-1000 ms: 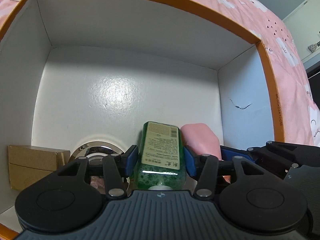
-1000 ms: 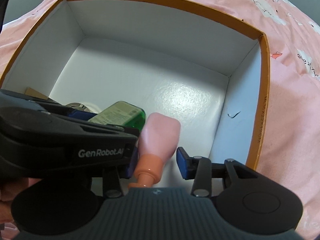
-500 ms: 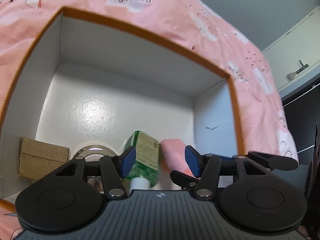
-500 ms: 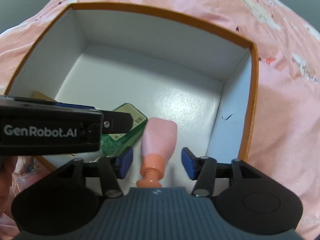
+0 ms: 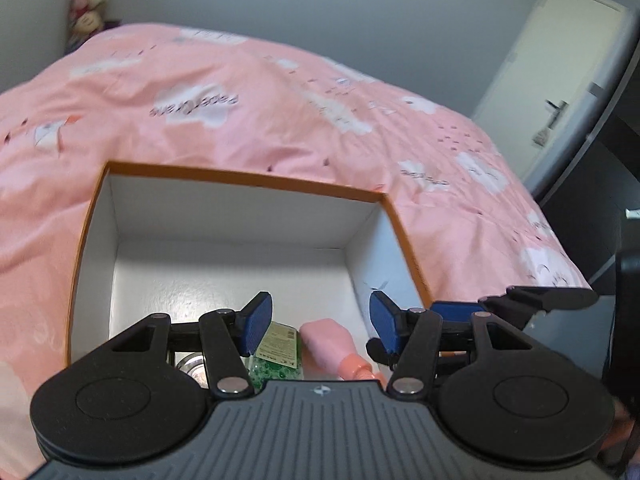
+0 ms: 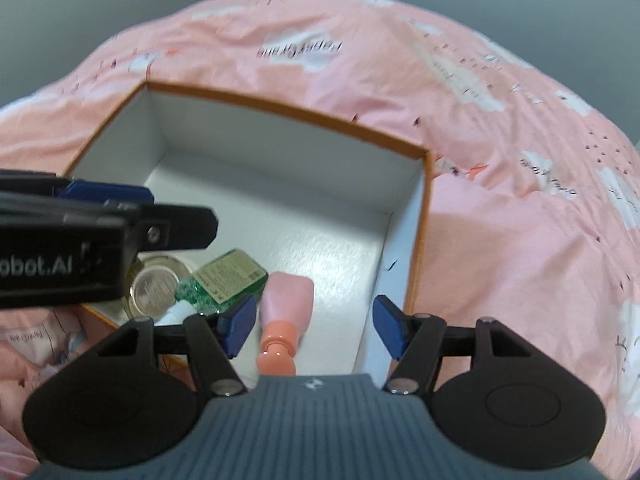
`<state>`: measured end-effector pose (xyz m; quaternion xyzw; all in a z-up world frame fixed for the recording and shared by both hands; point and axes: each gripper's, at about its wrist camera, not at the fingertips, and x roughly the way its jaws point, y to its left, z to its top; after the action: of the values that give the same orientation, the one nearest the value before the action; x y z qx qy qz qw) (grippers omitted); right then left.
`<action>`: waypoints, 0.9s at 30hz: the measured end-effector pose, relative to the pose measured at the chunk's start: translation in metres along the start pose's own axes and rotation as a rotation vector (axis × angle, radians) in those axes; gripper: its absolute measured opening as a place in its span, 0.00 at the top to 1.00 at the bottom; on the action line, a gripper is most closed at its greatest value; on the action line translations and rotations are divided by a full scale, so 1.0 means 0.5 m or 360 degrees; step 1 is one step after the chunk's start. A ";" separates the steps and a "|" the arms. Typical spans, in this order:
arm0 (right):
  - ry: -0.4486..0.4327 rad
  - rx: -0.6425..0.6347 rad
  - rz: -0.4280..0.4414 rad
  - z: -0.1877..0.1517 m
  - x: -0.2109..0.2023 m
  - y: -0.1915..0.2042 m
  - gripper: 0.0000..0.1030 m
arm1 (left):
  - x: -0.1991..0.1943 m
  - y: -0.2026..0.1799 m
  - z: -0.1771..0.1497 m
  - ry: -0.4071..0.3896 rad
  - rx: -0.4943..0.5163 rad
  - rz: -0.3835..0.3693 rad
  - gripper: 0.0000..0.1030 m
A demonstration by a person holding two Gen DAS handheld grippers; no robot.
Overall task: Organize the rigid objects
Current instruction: 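Lower both bottles into the orange box and open both tools, then withdraw both tools up out of the orange box, then move the left tool toward the clear pink-lidded jar while the right tool approaches the white bottles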
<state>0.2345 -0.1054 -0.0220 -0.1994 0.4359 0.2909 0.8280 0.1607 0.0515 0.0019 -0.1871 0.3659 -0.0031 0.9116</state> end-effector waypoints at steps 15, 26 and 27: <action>-0.0206 0.0426 -0.0052 -0.137 -0.115 0.018 0.36 | -0.072 0.053 -0.108 0.0242 0.0124 -0.0103 0.40; 0.0096 0.0560 0.0154 -0.219 -0.068 0.040 0.49 | -0.039 0.101 -0.199 0.0591 0.0024 -0.0140 0.46; 0.0137 0.0575 0.0184 -0.226 -0.060 0.042 0.50 | -0.039 0.103 -0.203 0.0615 0.0032 -0.0141 0.46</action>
<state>0.1388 -0.1647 -0.0593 -0.0344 0.5268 0.2463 0.8128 0.0715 0.0675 -0.0700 -0.1898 0.5255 -0.0829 0.8252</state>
